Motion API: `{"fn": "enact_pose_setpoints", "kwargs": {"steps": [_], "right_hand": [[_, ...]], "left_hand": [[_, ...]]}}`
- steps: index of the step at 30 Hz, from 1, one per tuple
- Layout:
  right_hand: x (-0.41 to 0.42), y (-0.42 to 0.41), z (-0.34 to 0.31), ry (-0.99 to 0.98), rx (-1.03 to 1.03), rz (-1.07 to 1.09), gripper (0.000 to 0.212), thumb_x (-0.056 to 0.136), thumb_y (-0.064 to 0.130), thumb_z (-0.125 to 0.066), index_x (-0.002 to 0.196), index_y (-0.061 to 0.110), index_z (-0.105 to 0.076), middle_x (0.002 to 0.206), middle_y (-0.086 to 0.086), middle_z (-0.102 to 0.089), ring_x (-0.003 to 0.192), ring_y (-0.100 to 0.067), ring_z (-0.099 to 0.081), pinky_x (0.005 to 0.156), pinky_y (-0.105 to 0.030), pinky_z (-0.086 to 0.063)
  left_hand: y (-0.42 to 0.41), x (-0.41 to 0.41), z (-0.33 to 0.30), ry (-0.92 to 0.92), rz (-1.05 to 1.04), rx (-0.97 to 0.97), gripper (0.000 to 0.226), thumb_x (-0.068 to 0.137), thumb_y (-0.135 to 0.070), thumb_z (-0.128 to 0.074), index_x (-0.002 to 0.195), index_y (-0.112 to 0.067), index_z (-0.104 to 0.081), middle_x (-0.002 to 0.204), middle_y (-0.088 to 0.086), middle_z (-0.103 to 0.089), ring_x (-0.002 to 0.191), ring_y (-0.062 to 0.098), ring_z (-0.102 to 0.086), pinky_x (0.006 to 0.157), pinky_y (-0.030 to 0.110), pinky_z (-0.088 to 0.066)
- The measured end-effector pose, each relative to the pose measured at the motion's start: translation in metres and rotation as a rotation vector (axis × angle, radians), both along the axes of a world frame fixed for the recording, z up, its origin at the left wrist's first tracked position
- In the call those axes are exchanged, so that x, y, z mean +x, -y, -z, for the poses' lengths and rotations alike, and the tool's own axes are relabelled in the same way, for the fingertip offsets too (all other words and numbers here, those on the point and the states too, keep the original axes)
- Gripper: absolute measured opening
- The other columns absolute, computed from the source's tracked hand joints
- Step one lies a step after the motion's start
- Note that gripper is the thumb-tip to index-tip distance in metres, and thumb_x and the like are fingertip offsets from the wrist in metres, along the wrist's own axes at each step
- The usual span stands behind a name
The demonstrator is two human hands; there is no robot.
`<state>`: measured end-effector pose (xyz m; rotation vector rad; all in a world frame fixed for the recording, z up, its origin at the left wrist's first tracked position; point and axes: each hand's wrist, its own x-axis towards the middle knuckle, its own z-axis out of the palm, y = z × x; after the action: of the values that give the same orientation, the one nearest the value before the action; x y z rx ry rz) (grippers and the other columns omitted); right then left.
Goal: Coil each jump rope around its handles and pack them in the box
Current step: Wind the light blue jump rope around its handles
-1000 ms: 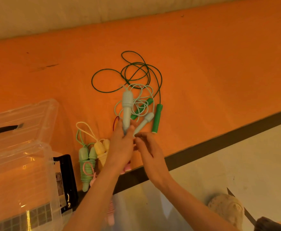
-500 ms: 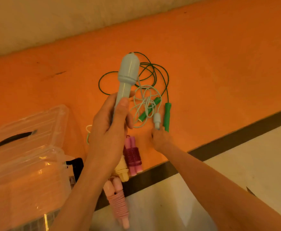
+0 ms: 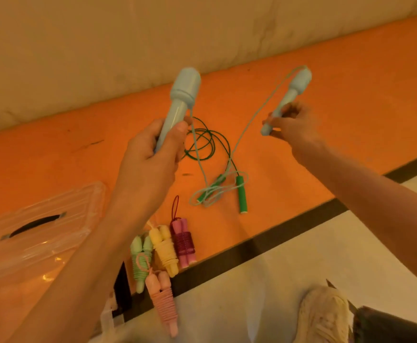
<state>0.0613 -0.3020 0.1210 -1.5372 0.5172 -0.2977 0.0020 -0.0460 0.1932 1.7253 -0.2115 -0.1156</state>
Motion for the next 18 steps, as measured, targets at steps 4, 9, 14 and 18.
{"fn": "enact_pose_setpoints", "kwargs": {"steps": [4, 9, 14, 18], "right_hand": [[-0.027, 0.008, -0.110, 0.145, -0.115, -0.089, 0.040, 0.081, -0.017, -0.057, 0.075, 0.018, -0.038, 0.093, -0.020, -0.050, 0.073, -0.021, -0.061, 0.052, -0.026, -0.055], [-0.096, 0.002, -0.215, 0.338, -0.175, -0.175, 0.038, 0.077, -0.010, -0.066, 0.079, 0.017, -0.040, 0.099, -0.021, -0.055, 0.085, -0.025, -0.063, 0.059, -0.025, -0.055], [-0.179, -0.034, -0.227, 0.206, -0.104, -0.373, 0.034, 0.076, -0.011, -0.069, 0.085, 0.011, -0.046, 0.101, -0.026, -0.064, 0.077, -0.026, -0.065, 0.059, -0.027, -0.058], [-0.220, -0.061, -0.183, 0.019, -0.033, -0.451, 0.038, 0.069, -0.005, -0.078, 0.089, 0.012, -0.050, 0.091, -0.022, -0.065, 0.072, -0.023, -0.061, 0.058, -0.027, -0.055]], "left_hand": [[0.012, -0.014, -0.057, 0.050, 0.002, -0.043, 0.018, 0.101, -0.024, -0.045, 0.104, -0.019, -0.063, 0.057, -0.010, -0.039, 0.043, 0.003, -0.031, 0.043, 0.024, -0.027], [0.022, -0.044, -0.114, 0.096, 0.033, -0.061, 0.025, 0.101, -0.024, -0.044, 0.110, -0.006, -0.059, 0.058, -0.011, -0.045, 0.042, 0.004, -0.032, 0.042, 0.021, -0.030], [0.025, -0.092, -0.126, 0.019, 0.063, -0.091, 0.023, 0.102, -0.027, -0.041, 0.104, -0.019, -0.062, 0.070, -0.010, -0.058, 0.051, 0.008, -0.043, 0.047, 0.020, -0.039], [0.034, -0.136, -0.101, -0.178, 0.066, -0.118, 0.025, 0.100, -0.026, -0.041, 0.110, -0.018, -0.063, 0.099, -0.001, -0.068, 0.078, 0.016, -0.061, 0.061, 0.023, -0.052]]}}
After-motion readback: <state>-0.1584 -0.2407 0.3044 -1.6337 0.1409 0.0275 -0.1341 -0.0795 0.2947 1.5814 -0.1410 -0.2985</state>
